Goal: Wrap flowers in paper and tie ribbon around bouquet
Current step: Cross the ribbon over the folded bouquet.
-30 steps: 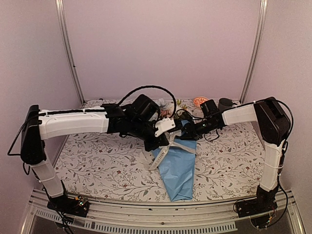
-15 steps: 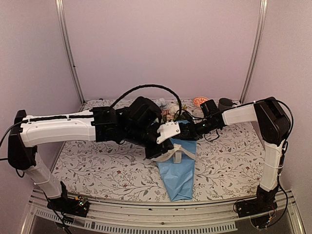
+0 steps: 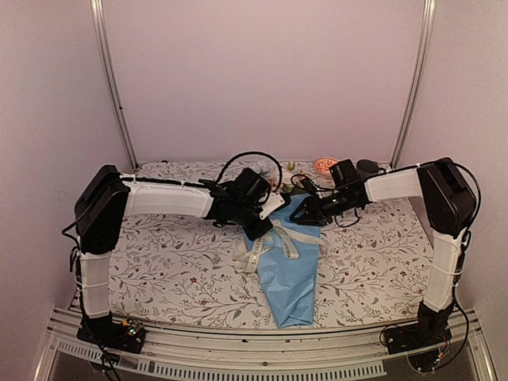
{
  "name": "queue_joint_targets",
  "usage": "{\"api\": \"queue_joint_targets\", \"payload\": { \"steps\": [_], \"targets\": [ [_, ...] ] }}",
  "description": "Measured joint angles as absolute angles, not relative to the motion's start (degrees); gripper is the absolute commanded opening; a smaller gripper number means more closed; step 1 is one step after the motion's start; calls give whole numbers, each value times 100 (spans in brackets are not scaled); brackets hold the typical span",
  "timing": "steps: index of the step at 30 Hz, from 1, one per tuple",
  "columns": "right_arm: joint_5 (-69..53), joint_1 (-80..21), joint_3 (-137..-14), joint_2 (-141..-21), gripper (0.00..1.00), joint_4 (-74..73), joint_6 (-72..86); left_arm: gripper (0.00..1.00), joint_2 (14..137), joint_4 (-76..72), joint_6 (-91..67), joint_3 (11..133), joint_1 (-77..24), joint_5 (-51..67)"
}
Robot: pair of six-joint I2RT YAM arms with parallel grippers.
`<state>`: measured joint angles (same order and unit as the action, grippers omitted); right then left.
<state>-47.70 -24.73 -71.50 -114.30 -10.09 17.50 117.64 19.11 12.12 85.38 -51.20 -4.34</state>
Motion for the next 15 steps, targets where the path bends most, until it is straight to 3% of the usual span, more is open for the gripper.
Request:
{"api": "queue_joint_targets", "payload": {
  "steps": [8,15],
  "targets": [
    [-3907,-2410,-6943,-10372,34,-858,2095,0,12186,1774,923,8665,-5026,117],
    [-3232,-3166,-5977,-9262,31,-716,2327,0,12206,1627,740,8670,-4969,434]
  ]
}}
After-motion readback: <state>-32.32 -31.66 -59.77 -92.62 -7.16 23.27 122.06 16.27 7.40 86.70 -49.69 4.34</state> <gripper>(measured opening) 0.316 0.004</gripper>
